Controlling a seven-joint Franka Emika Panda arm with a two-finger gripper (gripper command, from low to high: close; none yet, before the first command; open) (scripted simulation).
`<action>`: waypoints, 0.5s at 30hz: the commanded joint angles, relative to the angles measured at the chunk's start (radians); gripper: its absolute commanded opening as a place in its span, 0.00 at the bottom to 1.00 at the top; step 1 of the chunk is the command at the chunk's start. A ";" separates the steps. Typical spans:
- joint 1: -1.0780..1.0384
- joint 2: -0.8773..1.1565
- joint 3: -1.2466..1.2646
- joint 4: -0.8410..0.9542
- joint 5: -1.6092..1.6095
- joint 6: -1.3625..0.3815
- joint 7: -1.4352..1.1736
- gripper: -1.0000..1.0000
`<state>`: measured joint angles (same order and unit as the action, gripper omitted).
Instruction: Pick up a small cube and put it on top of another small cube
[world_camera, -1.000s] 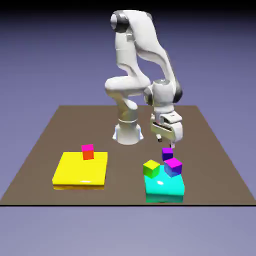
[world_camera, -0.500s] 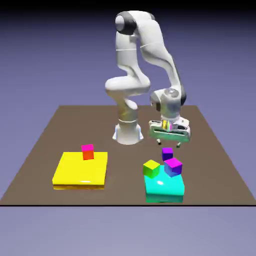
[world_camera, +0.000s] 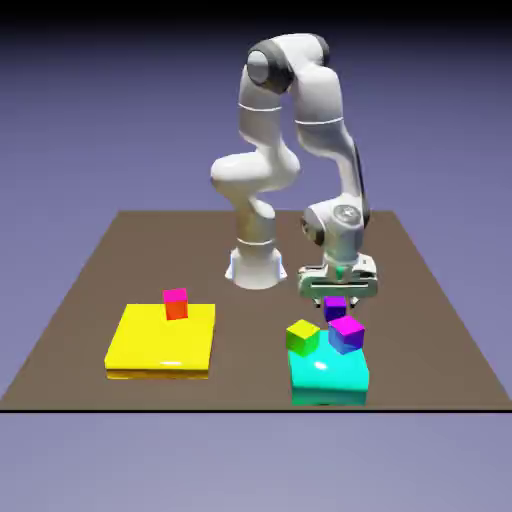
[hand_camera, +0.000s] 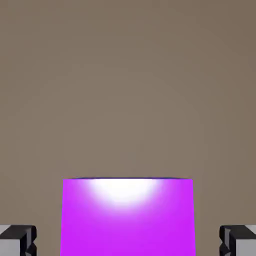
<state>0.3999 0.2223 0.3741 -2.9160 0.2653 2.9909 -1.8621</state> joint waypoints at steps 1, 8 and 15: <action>0.000 0.000 0.000 0.000 0.000 0.000 0.000 0.00; -0.003 -0.217 0.020 -0.015 0.080 -0.201 -0.047 0.00; 0.012 -0.318 -0.042 0.036 0.089 -0.355 -0.091 0.00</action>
<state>0.4118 -0.0959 0.3325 -2.8803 0.3534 2.6359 -1.9524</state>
